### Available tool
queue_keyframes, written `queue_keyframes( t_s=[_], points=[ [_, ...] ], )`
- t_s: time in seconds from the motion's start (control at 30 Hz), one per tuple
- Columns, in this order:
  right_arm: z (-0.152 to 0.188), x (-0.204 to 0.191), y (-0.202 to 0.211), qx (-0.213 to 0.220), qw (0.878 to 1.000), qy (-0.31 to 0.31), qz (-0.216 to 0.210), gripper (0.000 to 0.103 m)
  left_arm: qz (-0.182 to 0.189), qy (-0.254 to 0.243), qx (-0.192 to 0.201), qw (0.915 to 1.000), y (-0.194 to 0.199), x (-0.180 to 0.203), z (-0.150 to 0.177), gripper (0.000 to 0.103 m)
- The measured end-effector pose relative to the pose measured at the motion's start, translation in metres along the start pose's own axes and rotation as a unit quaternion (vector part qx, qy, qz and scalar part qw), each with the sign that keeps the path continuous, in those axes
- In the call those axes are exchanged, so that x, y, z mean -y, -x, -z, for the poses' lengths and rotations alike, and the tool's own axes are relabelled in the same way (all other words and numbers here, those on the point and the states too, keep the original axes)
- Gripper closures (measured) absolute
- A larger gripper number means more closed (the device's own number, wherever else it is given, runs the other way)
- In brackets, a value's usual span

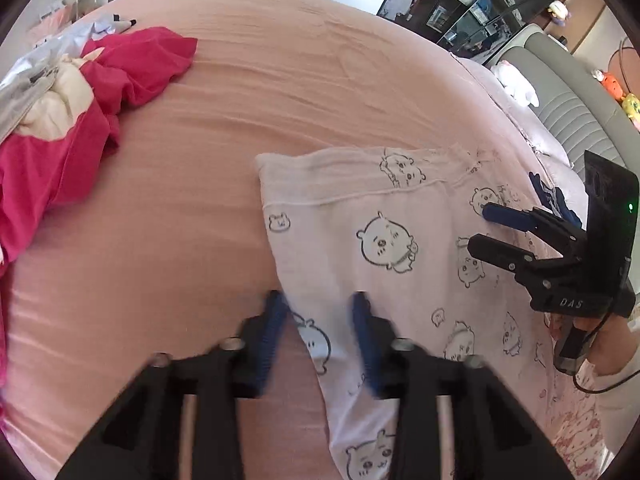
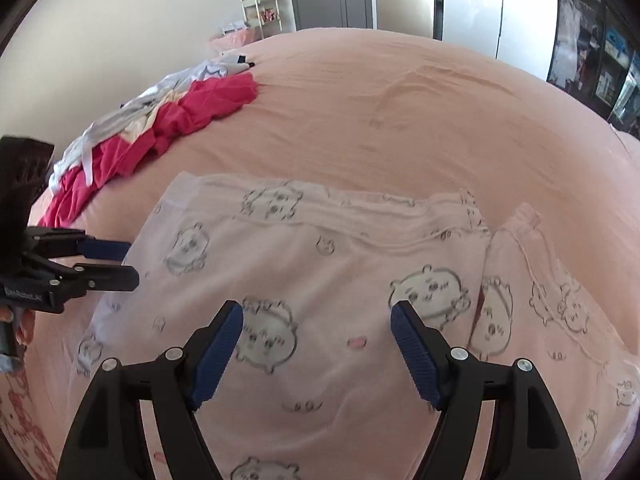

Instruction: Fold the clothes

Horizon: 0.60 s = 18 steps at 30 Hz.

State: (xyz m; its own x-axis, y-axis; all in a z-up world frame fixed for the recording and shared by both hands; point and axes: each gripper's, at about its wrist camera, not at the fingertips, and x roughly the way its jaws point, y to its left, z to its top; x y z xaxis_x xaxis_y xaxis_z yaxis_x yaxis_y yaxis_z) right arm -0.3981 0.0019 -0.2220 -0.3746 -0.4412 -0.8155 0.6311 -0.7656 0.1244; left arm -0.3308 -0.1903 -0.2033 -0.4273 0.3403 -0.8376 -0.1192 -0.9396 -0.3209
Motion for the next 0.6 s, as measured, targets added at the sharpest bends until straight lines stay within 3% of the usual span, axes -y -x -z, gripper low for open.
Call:
queue_keyframes(
  t_s=[0.07,0.13,0.17,0.2,0.3,0.33,0.4,0.43,0.47,0.5,0.53,0.57,0.6],
  points=[
    [-0.005,0.007,-0.014,-0.021,1.0,-0.008,-0.018,0.03,-0.003,-0.017,0.002,0.9999,-0.002,0.002,-0.003,0.1],
    [-0.003,0.004,-0.02,-0.023,0.999,0.029,0.01,0.049,-0.016,-0.034,0.001,0.9993,0.001,0.008,0.001,0.101],
    [-0.003,0.003,-0.019,-0.021,0.999,0.044,0.02,0.053,-0.035,-0.038,0.001,0.9986,0.003,0.006,0.002,0.101],
    [-0.003,0.003,-0.019,-0.018,0.998,0.058,0.029,0.064,-0.054,-0.042,0.001,0.9976,0.005,0.004,0.003,0.101],
    [-0.01,0.017,-0.019,-0.022,0.999,0.03,0.024,0.079,-0.11,-0.029,0.007,0.9934,0.015,-0.01,0.004,0.101],
    [-0.014,0.024,-0.018,-0.023,1.0,0.012,0.009,0.081,-0.096,-0.008,0.017,0.9952,0.02,-0.018,0.003,0.101],
    [-0.024,0.036,-0.013,-0.017,0.999,-0.029,-0.039,0.081,-0.056,0.04,0.029,0.9972,0.023,-0.032,-0.001,0.099],
    [-0.029,0.041,-0.011,-0.012,0.997,-0.045,-0.061,0.08,-0.055,0.049,0.031,0.9968,0.019,-0.035,-0.005,0.096],
    [-0.034,0.044,-0.012,-0.008,0.998,-0.047,-0.046,0.078,-0.054,0.059,0.032,0.9963,0.016,-0.037,-0.01,0.094],
    [-0.04,0.046,-0.013,-0.003,0.998,-0.049,-0.03,0.066,-0.054,0.055,0.031,0.9966,0.011,-0.034,-0.015,0.091],
    [-0.044,0.048,-0.017,-0.005,0.999,-0.042,-0.007,0.045,-0.054,0.05,0.03,0.9968,0.006,-0.031,-0.02,0.087],
    [-0.047,0.05,-0.022,-0.01,0.999,-0.037,0.02,0.041,-0.054,0.046,0.029,0.9971,0.001,-0.028,-0.025,0.084],
    [-0.047,0.053,-0.021,-0.012,0.999,-0.037,0.026,0.041,-0.054,0.042,0.028,0.9973,-0.004,-0.025,-0.03,0.074]
  ],
)
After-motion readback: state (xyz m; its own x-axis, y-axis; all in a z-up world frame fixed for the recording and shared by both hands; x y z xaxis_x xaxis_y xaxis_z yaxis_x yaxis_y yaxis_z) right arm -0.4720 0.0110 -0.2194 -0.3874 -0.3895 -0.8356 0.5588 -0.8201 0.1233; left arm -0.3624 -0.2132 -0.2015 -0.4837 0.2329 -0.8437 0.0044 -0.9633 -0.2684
